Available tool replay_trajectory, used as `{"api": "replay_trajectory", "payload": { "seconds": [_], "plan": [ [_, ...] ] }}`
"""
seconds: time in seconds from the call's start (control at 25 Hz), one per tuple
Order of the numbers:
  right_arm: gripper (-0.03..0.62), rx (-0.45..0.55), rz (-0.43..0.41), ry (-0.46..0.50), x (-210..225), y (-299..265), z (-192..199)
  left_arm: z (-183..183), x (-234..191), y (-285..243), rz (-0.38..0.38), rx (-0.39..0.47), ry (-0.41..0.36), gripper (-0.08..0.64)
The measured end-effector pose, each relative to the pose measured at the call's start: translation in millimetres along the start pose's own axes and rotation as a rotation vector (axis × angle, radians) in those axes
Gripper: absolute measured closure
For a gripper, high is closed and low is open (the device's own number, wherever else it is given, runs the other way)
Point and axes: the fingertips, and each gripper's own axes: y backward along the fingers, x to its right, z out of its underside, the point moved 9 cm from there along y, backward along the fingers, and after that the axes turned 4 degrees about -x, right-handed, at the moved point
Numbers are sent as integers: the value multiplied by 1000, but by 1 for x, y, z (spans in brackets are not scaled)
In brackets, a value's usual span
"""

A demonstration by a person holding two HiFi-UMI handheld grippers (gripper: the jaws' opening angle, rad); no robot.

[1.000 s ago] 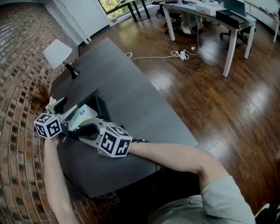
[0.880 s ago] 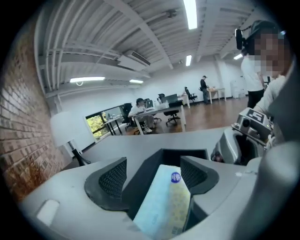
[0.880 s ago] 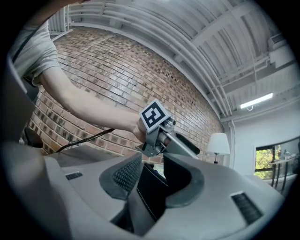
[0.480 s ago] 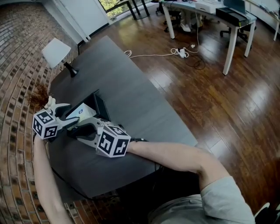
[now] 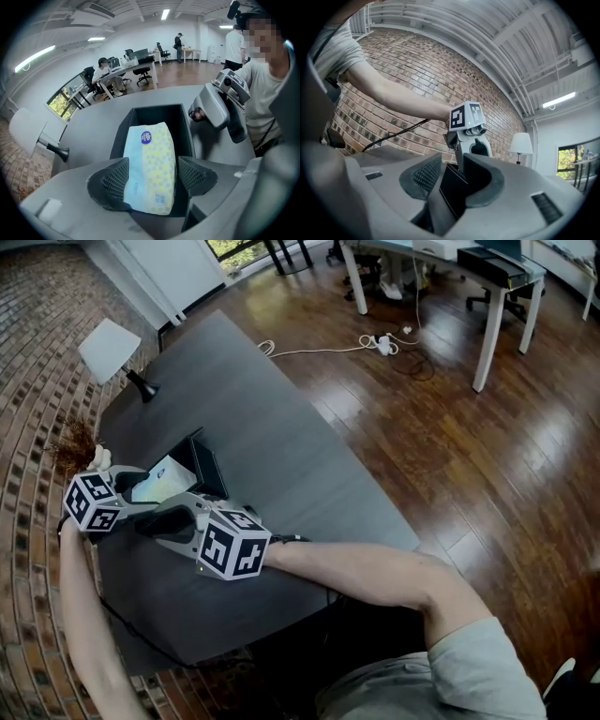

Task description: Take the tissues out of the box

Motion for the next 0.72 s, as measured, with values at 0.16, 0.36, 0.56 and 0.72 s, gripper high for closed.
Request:
{"api": "replay_trajectory", "payload": {
  "seconds": [0.16, 0.36, 0.56, 0.72],
  "plan": [
    [446, -1, -4, -1, 0, 0, -1, -6, -2, 0, 3, -29, -33, 196],
    [446, -1, -12, -6, 0, -1, -1, -10, -4, -6, 16, -37, -30, 186],
    [446, 0, -18, -8, -1, -2, -1, -9, -8, -14, 76, -55, 8, 187],
    [446, 1, -21, -15, 0, -3, -1, -6, -8, -17, 82, -22, 6, 195]
  ]
}}
